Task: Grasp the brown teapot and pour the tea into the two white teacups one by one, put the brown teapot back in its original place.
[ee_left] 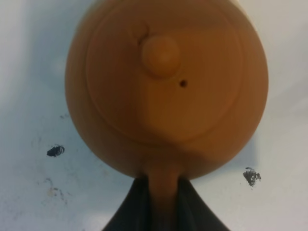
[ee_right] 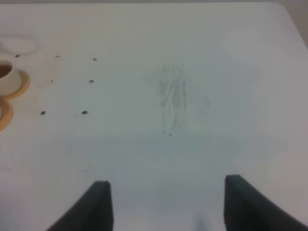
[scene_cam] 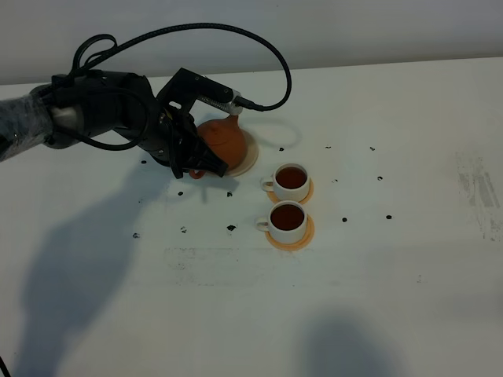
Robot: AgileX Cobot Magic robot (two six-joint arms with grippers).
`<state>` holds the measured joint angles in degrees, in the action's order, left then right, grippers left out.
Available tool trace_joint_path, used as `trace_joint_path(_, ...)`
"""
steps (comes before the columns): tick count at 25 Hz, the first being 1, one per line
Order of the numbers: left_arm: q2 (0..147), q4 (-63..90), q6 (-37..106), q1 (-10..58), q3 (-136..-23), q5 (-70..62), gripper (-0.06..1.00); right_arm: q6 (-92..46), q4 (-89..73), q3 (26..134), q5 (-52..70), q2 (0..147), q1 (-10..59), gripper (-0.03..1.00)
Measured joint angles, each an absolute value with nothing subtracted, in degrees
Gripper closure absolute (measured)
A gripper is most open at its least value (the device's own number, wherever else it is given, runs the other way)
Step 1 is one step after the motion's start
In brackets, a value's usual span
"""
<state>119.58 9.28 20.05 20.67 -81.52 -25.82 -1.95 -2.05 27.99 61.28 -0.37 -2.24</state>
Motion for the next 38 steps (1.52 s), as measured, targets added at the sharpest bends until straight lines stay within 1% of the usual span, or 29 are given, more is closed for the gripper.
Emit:
trace_joint_path(15, 119.8, 9.3, 20.1, 20.7, -81.5, -25.3, 0.84, -1.9, -2.1, 28.0, 61.3, -0.4, -2.2, 0.45)
trace_joint_path(17, 119.8, 9.3, 20.1, 20.7, -81.5, -25.3, 0.81, -1.9, -2.1, 28.0, 61.3, -0.4, -2.2, 0.45)
trace_joint_path(19, 119.8, 9.4, 20.1, 20.7, -81.6, -24.7, 0.74, -1.9, -2.1, 28.0, 61.3, -0.4, -2.2, 0.45)
trace_joint_path(22, 119.8, 9.5, 20.1, 20.7, -81.6, -24.7, 0.59, -1.9, -2.1, 28.0, 61.3, -0.4, -2.2, 0.45)
trace_joint_path(25, 119.8, 9.5, 20.1, 20.7, -81.6, -25.0, 0.51, -1.9, -2.1, 28.0, 61.3, -0.4, -2.2, 0.45)
trace_joint_path(30, 119.1, 9.4, 20.0, 20.7, -81.6, -26.1, 0.48, -1.9, -2.1, 28.0, 61.3, -0.4, -2.2, 0.45)
trace_joint_path(38, 111.2, 7.1, 19.0, 19.8, -81.6, -27.0, 0.48, -1.9, -2.1, 28.0, 61.3, -0.4, -2.2, 0.45)
